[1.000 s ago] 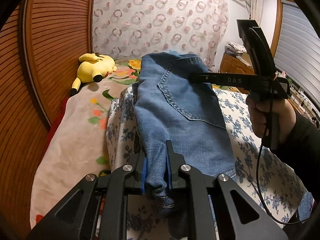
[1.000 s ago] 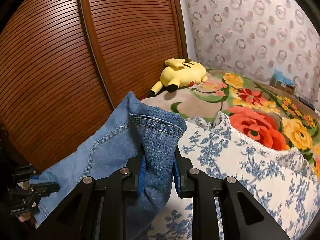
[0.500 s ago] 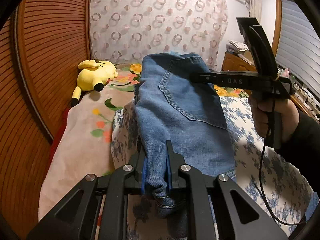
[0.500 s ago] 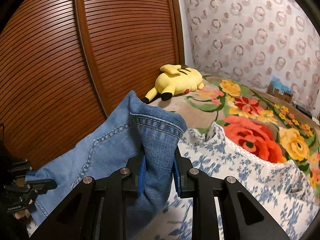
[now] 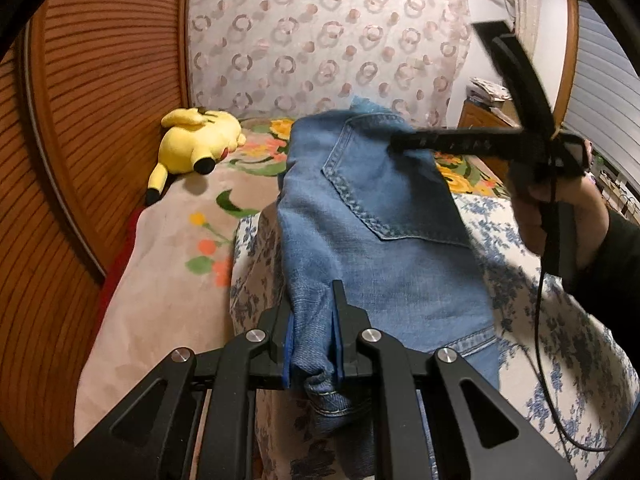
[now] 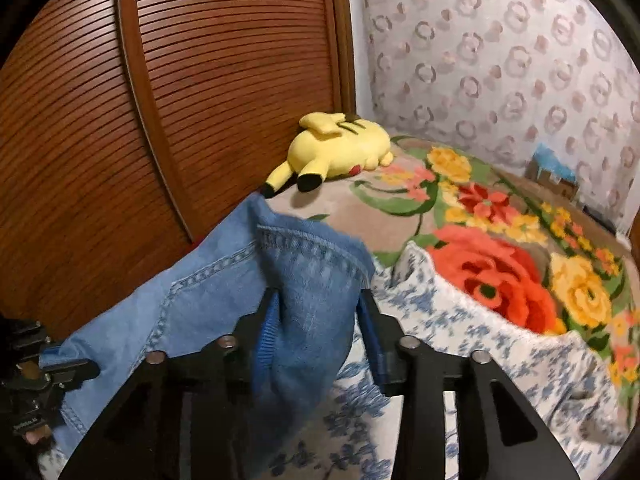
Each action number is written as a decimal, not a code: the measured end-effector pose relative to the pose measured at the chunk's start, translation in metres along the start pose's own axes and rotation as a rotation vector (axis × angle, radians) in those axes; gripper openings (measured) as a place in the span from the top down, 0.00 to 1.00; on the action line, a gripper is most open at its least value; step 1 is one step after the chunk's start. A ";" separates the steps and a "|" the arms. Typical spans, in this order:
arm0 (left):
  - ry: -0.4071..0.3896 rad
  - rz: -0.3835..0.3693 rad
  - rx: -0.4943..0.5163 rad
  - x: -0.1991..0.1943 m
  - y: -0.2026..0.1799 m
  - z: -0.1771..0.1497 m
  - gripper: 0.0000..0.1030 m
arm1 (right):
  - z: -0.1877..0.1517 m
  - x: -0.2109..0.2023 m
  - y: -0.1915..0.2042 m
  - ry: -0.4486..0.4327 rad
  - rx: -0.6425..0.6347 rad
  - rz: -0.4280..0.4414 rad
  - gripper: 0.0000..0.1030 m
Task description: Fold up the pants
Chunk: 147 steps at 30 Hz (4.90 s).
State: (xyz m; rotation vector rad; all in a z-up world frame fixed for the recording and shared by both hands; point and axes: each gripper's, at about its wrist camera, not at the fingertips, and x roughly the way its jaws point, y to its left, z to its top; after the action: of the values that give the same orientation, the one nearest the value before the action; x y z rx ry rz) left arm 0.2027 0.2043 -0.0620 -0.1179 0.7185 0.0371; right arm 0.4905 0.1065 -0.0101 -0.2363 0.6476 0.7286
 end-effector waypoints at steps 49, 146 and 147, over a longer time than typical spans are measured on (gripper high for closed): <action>-0.075 0.094 -0.108 -0.021 0.021 0.005 0.00 | -0.050 -0.034 0.042 0.009 0.025 0.050 0.54; -0.266 -0.057 0.133 -0.205 -0.223 -0.015 0.00 | -0.245 -0.512 0.094 -0.302 0.257 -0.403 0.13; -0.274 -0.058 0.138 -0.208 -0.226 -0.014 0.00 | -0.247 -0.518 0.094 -0.312 0.258 -0.406 0.13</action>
State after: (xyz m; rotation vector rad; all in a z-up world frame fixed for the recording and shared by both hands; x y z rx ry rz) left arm 0.0535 -0.0205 0.0856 -0.0007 0.4424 -0.0510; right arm 0.0200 -0.2082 0.1214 -0.0114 0.3723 0.2774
